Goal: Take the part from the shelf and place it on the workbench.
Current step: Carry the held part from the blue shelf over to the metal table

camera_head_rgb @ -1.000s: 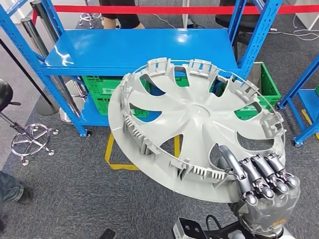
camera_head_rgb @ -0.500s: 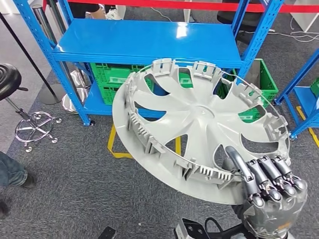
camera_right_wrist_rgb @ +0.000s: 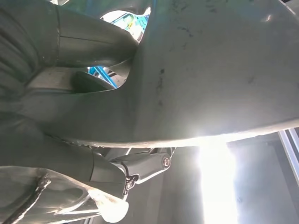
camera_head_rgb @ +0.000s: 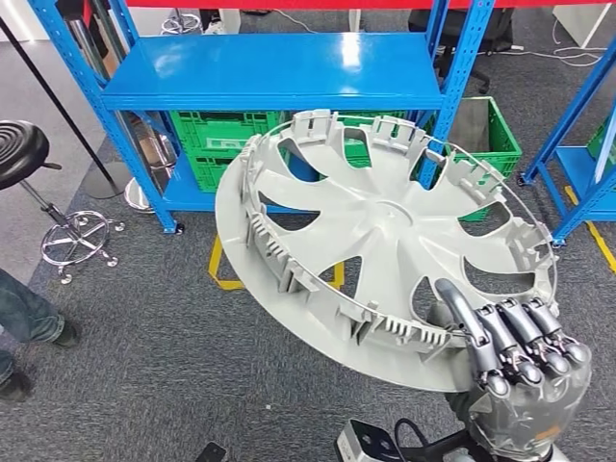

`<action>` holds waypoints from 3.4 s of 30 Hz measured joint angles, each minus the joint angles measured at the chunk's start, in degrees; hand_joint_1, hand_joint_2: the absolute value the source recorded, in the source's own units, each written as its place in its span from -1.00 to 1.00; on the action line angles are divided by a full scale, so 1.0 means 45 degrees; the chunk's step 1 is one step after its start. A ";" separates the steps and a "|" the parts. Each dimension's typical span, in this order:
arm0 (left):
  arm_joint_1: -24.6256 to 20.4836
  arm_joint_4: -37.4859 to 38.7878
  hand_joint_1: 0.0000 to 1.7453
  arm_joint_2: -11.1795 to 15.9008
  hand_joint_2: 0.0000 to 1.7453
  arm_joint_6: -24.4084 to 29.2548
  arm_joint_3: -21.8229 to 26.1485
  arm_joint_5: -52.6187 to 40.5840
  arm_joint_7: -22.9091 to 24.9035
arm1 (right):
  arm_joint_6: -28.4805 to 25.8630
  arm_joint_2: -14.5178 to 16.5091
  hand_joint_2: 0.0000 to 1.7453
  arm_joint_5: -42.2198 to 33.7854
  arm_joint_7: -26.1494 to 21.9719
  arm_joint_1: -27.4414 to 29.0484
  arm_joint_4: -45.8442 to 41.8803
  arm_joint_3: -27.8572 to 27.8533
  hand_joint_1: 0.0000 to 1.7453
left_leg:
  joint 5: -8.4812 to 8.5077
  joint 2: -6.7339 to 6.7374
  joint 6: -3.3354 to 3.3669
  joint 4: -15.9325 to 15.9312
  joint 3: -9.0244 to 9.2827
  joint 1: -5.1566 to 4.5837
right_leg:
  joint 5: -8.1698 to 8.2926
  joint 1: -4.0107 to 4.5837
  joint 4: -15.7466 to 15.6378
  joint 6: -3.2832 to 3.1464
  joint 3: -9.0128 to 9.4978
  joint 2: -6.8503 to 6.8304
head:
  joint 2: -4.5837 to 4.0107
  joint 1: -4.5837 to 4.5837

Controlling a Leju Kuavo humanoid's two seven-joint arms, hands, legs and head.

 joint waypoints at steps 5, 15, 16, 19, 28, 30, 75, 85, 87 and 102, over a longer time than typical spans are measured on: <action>-0.0045 0.0000 -1.00 -0.0006 -1.00 -0.0107 0.0000 -0.0017 -0.0016 | -0.0001 0.0000 1.00 0.0002 0.0144 -0.0013 -0.0004 0.0006 1.00 | 0.0881 -0.0041 0.0170 -0.2222 0.2259 0.0012 | 0.0558 0.0045 0.0531 0.0078 -0.1173 0.0000 | 0.0000 0.0000; -0.0113 0.0005 -1.00 -0.0047 -1.00 -0.0205 -0.0005 -0.0135 -0.0039 | 0.0000 -0.0044 1.00 -0.0002 0.0205 -0.0060 -0.0015 0.0047 1.00 | 0.1954 0.0078 0.0774 -0.3985 0.1621 -0.0095 | -0.1468 -0.0060 0.3305 0.0639 -0.2147 0.0118 | 0.0000 0.0072; -0.0113 0.0005 -1.00 -0.0050 -1.00 -0.0209 -0.0005 -0.0136 -0.0039 | 0.0000 -0.0044 1.00 -0.0002 0.0209 -0.0062 -0.0015 0.0047 1.00 | 0.2135 0.0095 0.0761 -0.3945 0.1358 -0.0102 | -0.1358 -0.0060 0.3794 0.0663 -0.2043 0.0119 | 0.0000 0.0070; -0.0123 0.0005 -1.00 -0.0050 -1.00 -0.0200 -0.0004 -0.0136 -0.0039 | -0.0001 -0.0047 1.00 -0.0002 0.0214 -0.0075 -0.0015 0.0047 1.00 | 0.2620 0.0120 0.0647 -0.3734 0.0593 -0.0080 | -0.0314 -0.0091 0.2611 0.0708 -0.0552 0.0118 | 0.0001 0.0074; -0.0049 0.0005 -1.00 -0.0042 -1.00 -0.0189 -0.0005 -0.0136 -0.0035 | 0.0000 -0.0049 1.00 0.0001 0.0221 -0.0150 -0.0019 0.0057 1.00 | 0.1302 0.0028 0.0034 -0.2062 -0.0191 -0.0009 | -0.0333 -0.0057 -0.0193 0.0103 0.0458 0.0064 | 0.0000 0.0042; -0.0054 0.0005 -1.00 -0.0043 -1.00 -0.0191 -0.0005 -0.0136 -0.0034 | 0.0000 -0.0049 1.00 0.0002 0.0221 -0.0151 -0.0019 0.0057 1.00 | 0.0282 0.0027 -0.0031 -0.0370 -0.0320 0.0012 | 0.0025 -0.0039 -0.0120 0.0078 0.0057 0.0047 | 0.0000 0.0019; 0.0012 0.0010 -1.00 -0.0067 -1.00 -0.0254 0.0001 0.0123 -0.0549 | 0.0000 -0.0506 1.00 -0.0006 0.0865 -0.0717 -0.0058 0.0290 1.00 | 0.1521 0.0029 0.0796 -0.3866 0.1955 -0.0086 | -0.1181 -0.0053 0.2821 0.0654 -0.1872 0.0136 | 0.0000 -0.0025; 0.0026 0.0013 -1.00 -0.0069 -1.00 -0.0256 0.0010 0.0154 -0.0549 | 0.0000 -0.0646 1.00 0.0000 0.0996 -0.0740 -0.0053 0.0392 1.00 | 0.1578 0.0010 0.0535 -0.3534 0.1630 -0.0218 | 0.0087 -0.0059 0.0131 0.0475 -0.0347 0.0176 | 0.0001 -0.0057; 0.0024 0.0017 -1.00 -0.0070 -1.00 -0.0294 0.0010 0.0204 -0.0566 | 0.0000 -0.0659 1.00 0.0000 0.1035 -0.0748 -0.0053 0.0416 1.00 | 0.1325 -0.0002 0.0408 -0.3241 0.1509 -0.0203 | 0.0145 -0.0113 0.0090 0.0370 -0.0357 0.0159 | 0.0000 -0.0082; 0.0083 0.0051 -1.00 -0.0071 -1.00 -0.0245 0.0072 0.0364 -0.0464 | 0.0000 -0.0880 1.00 -0.0001 0.1164 -0.0868 -0.0053 0.0505 1.00 | 0.1387 -0.0064 0.0276 -0.3556 0.1744 -0.0034 | 0.0234 -0.0036 0.0217 0.0246 -0.0662 0.0131 | 0.0000 -0.0115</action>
